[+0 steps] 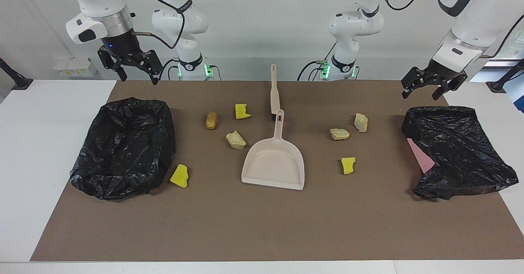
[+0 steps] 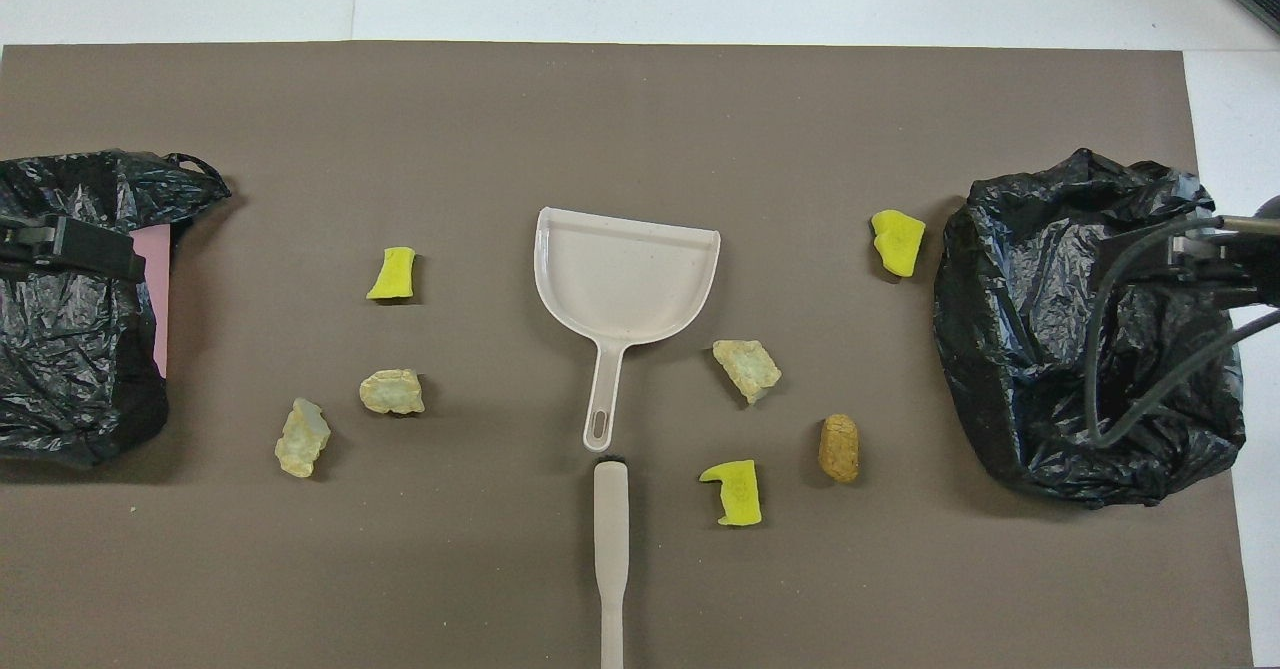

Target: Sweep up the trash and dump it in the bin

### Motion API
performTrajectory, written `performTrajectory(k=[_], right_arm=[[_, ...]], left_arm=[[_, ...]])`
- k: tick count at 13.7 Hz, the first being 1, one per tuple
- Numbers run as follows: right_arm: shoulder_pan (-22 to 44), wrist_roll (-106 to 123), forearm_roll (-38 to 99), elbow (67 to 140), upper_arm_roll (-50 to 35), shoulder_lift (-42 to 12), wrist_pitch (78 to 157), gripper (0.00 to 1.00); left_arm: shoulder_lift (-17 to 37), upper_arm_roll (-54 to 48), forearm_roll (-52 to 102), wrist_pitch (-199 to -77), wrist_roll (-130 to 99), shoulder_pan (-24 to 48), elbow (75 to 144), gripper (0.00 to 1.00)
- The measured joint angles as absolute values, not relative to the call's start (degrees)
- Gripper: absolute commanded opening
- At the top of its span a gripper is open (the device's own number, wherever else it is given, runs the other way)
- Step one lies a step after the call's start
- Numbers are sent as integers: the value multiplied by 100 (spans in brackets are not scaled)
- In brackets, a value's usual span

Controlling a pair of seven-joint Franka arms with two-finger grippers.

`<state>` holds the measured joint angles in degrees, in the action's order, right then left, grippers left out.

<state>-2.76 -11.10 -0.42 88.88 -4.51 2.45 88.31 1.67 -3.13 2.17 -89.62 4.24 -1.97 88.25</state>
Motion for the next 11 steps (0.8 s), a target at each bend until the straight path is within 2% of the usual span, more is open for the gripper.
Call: performTrajectory(k=[11], right_arm=[[-276,-1110,-42,8888,-451,245,8831,100]], left_arm=[[164,-390,217,-8975,540,-173,8849,100]])
